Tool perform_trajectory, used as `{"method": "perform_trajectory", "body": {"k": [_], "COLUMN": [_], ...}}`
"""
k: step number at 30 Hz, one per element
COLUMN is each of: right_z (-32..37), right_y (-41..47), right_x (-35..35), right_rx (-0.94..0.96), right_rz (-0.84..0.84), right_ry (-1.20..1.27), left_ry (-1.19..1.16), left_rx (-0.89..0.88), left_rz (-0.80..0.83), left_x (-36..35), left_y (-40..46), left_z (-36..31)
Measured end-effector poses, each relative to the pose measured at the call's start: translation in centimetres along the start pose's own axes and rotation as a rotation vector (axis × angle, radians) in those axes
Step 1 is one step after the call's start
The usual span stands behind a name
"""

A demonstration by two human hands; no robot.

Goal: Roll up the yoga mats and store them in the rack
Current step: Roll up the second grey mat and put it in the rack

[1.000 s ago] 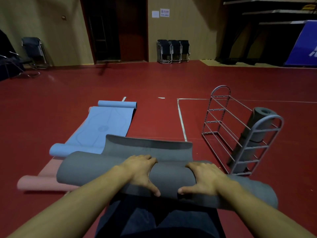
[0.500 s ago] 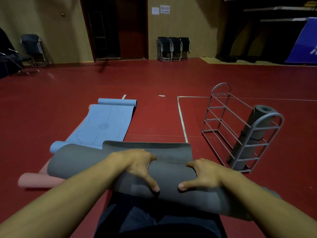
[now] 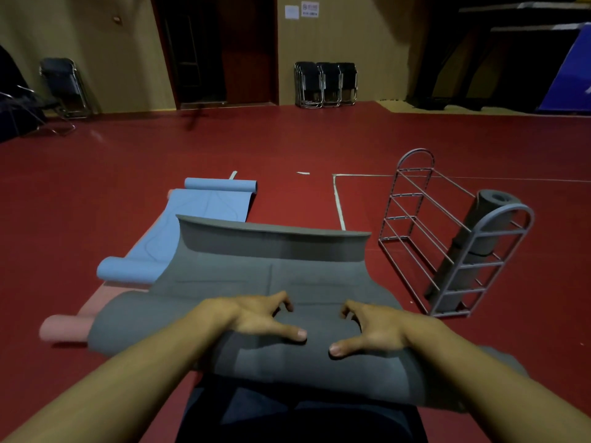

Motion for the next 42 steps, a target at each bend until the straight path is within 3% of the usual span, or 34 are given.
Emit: {"method": "perform_trajectory", "body": {"k": [7, 12, 18, 26, 35, 42], "right_z": [-0.3, -0.8, -0.1, 2.2, 1.9, 1.7], "right_y": [0.7, 1.2, 1.6, 1.2, 1.9, 2.0], "right_x": [0.8, 1.9, 2.9, 3.8, 2.1, 2.2], "right_rx": [-0.008, -0.016, -0.002, 0.145, 0.055, 0.105], "right_rz": [-0.04, -0.14, -0.22, -0.39, -0.301, -0.345], "right_ry": [-0.061, 0.048, 0.051, -0.059, -0.334, -0.218], "left_ry": [0.225, 0.236, 0.403, 0.515, 0.511, 0.522], "left_rx": [-0.125, -0.022, 0.029, -0.012, 0.018, 0.016], "left_rz": [-0.401, -0.46, -0.396, -0.704, -1.002, -1.001], "left_x": [1.7, 2.5, 1.5, 3.1, 4.5, 4.4], "left_y": [0.2, 1.2, 1.9, 1.6, 1.6, 0.7], "left_z": [-1.1, -1.3, -1.7, -2.3, -3.3, -3.3]}}
Point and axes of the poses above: each hand's wrist, its own y-axis towards the middle knuckle, its own x-axis out of the back of the hand, z = x × y, the point moved 9 cm from there along y, towards the middle knuckle, and after that the axes turned 10 degrees about y, right-handed, at the moved point
